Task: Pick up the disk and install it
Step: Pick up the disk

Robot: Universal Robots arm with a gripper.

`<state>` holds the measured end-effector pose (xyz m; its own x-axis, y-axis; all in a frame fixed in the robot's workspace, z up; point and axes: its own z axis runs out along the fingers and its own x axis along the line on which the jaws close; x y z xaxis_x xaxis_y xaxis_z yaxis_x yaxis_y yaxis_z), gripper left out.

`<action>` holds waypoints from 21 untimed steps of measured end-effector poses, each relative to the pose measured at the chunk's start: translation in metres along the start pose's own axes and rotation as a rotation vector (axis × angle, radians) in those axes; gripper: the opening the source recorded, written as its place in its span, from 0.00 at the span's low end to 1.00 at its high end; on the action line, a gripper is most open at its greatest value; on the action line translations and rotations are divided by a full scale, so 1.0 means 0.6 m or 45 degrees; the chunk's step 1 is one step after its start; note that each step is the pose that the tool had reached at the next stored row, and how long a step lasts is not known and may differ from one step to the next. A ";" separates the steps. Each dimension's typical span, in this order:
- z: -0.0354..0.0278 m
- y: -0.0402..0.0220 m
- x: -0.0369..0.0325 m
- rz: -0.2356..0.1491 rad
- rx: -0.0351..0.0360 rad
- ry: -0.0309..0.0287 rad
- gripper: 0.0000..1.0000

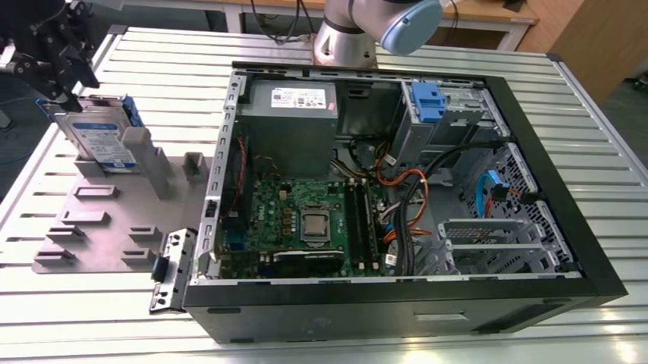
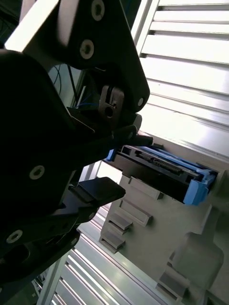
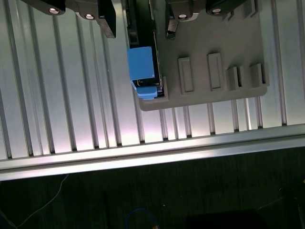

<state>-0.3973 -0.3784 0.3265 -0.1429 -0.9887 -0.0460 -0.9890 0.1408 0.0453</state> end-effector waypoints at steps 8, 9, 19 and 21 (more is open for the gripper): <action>0.005 0.000 0.000 0.000 -0.0001 0.0002 0.53; 0.005 0.000 0.000 0.000 -0.0001 0.0002 0.55; 0.021 -0.001 0.001 -0.004 0.0037 -0.0031 0.60; 0.027 -0.001 0.001 -0.006 0.0039 -0.0033 0.60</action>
<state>-0.3975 -0.3784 0.3102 -0.1384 -0.9892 -0.0488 -0.9898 0.1364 0.0420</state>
